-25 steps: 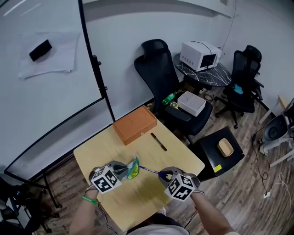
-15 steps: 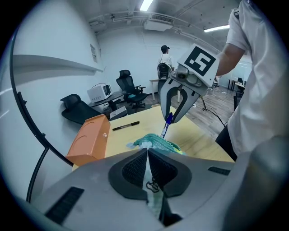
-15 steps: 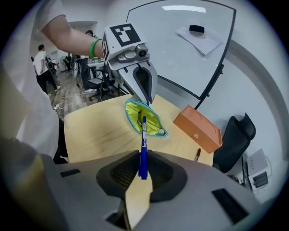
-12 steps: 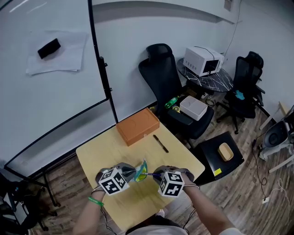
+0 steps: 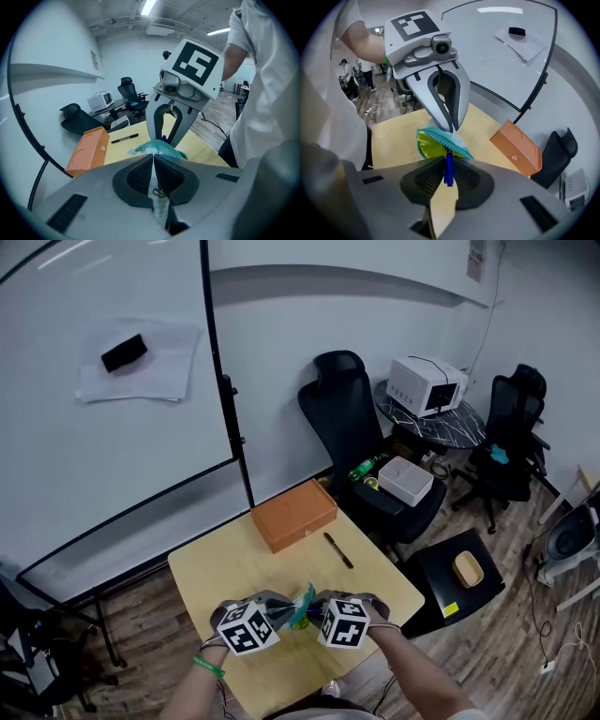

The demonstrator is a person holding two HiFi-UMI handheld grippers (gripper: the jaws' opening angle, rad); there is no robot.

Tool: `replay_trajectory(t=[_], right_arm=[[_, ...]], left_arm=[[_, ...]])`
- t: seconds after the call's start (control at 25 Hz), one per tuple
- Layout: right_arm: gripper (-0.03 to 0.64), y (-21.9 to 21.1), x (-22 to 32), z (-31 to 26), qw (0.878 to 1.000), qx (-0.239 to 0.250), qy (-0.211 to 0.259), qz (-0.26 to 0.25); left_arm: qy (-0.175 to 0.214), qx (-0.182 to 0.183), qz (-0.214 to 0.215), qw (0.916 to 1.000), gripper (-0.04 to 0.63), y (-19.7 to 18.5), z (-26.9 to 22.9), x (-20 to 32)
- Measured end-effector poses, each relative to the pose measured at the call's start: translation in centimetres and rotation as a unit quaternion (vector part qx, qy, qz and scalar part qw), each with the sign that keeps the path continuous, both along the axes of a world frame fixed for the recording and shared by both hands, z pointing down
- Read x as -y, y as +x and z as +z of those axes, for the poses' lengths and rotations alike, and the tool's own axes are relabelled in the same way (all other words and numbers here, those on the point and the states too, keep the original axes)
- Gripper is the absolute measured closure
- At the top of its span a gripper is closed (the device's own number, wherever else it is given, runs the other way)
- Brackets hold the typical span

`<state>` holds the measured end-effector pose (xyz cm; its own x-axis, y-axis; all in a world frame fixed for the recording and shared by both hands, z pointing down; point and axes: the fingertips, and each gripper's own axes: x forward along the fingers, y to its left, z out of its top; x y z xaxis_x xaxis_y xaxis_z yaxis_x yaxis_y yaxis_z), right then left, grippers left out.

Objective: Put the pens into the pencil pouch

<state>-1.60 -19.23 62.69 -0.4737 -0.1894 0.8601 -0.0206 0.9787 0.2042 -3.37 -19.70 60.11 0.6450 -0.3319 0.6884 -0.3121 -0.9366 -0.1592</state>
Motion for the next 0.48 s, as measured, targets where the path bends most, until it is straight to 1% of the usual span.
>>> replay_trajectory(t=[0.16, 0.32, 0.48], right_arm=[[0.557, -0.5, -0.5, 0.0, 0.999, 0.013, -0.032, 0.002], [0.555, -1.0, -0.6, 0.0, 0.997, 0.036, -0.067, 0.024], [0.555, -1.4, -0.8, 0.0, 0.992, 0.064, -0.099, 0.047]], left_arm=[[0.003, -0.010, -0.006, 0.9999, 0.581, 0.1, -0.5, -0.4], [-0.002, -0.031, -0.015, 0.9994, 0.581, 0.0, -1.1, -0.6], [-0.003, -0.039, -0.020, 0.9990, 0.581, 0.0, -1.3, -0.6]])
